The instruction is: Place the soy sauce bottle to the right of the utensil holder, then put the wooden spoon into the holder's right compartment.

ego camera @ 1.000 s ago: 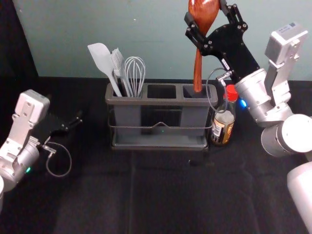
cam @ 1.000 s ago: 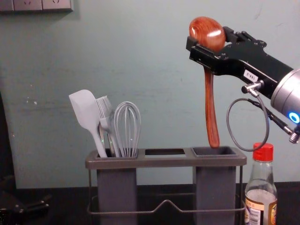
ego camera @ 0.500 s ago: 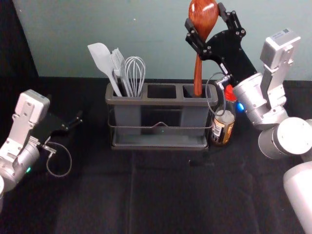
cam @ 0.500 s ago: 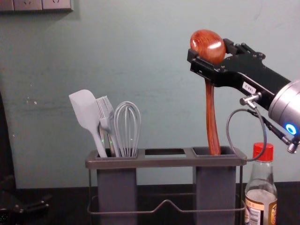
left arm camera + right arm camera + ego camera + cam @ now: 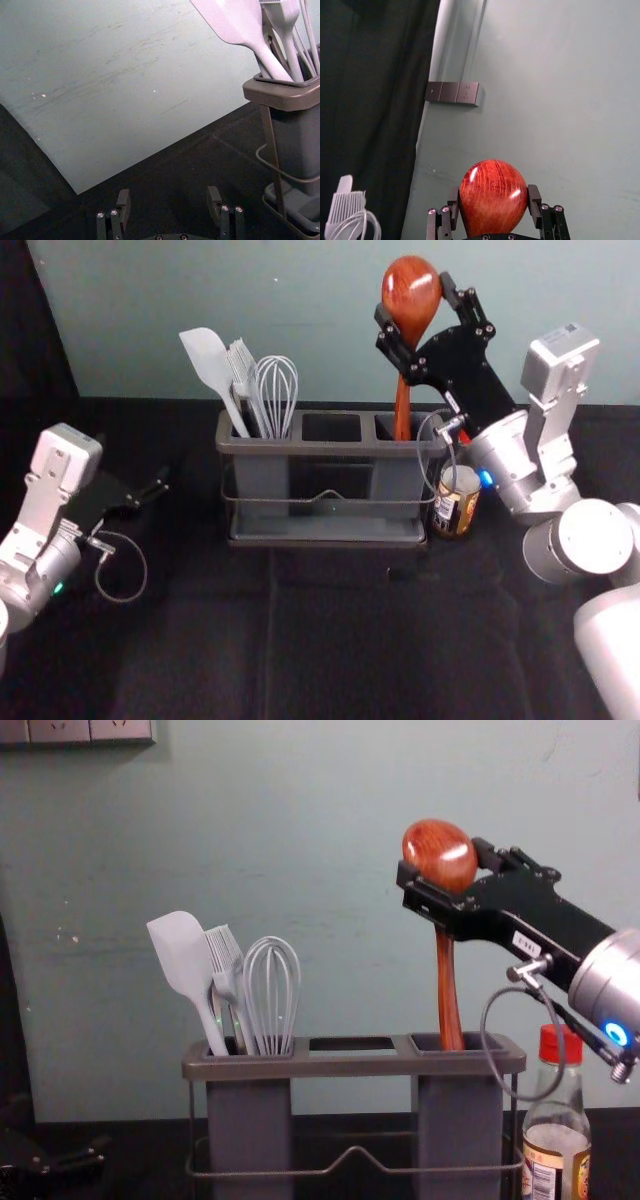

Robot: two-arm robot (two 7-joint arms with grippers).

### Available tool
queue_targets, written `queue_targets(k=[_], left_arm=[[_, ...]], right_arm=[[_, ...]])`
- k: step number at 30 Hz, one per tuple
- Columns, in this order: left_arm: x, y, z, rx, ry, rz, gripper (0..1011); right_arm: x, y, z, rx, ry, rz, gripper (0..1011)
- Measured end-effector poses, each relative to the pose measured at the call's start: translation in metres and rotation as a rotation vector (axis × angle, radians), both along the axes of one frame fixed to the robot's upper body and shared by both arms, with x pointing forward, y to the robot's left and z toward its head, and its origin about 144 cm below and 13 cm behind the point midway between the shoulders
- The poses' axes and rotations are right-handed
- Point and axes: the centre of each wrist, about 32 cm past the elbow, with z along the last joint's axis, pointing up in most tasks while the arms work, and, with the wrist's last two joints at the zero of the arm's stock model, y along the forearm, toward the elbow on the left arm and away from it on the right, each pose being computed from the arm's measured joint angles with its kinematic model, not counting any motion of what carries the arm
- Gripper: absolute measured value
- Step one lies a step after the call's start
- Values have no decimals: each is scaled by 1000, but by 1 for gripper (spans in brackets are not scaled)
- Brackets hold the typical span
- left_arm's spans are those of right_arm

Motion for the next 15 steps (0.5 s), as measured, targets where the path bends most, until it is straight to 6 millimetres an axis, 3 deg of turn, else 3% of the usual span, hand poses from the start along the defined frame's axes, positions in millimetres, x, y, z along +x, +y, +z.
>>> queue_targets(k=[15], left_arm=[[0, 0, 0, 0, 0, 0, 1005]], right_arm=[[-17, -3, -19, 9, 33, -8, 840]])
